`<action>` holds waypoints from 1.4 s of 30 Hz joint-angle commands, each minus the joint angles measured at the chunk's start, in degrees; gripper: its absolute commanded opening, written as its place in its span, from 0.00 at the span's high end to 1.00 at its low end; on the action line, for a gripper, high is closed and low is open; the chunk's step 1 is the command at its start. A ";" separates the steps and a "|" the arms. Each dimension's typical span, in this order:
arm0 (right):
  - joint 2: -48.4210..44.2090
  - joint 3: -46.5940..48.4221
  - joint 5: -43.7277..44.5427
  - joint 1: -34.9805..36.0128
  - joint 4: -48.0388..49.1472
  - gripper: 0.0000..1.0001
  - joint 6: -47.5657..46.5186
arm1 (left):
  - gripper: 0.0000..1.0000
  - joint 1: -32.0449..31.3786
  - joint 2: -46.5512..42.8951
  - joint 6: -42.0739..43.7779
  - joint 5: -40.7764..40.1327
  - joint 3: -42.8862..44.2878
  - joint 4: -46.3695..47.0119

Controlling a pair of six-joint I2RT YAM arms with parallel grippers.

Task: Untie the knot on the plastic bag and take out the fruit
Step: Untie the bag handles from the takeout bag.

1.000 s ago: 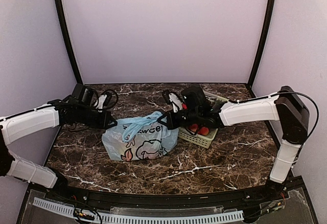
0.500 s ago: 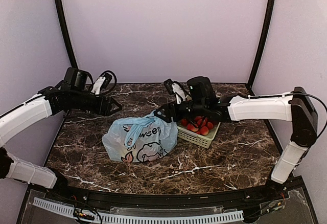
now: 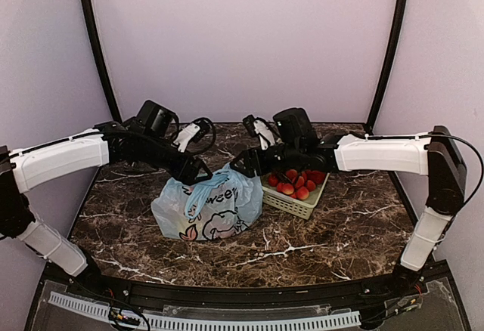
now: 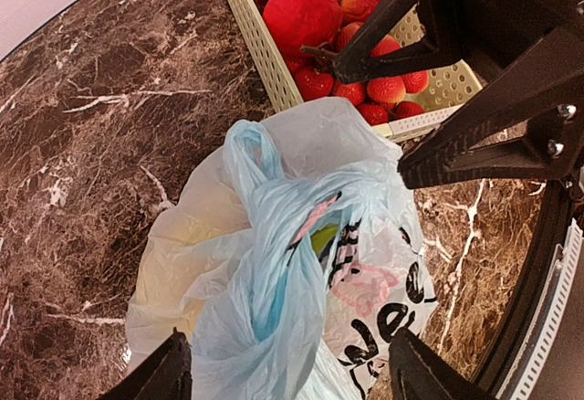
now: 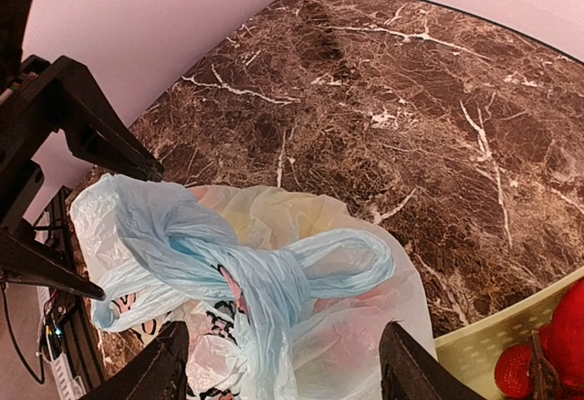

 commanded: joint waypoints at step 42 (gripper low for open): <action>14.14 13.48 -10.66 -0.41 -6.51 0.47 -1.70 | 0.99 -2.12 1.88 -0.23 -2.62 -3.78 2.68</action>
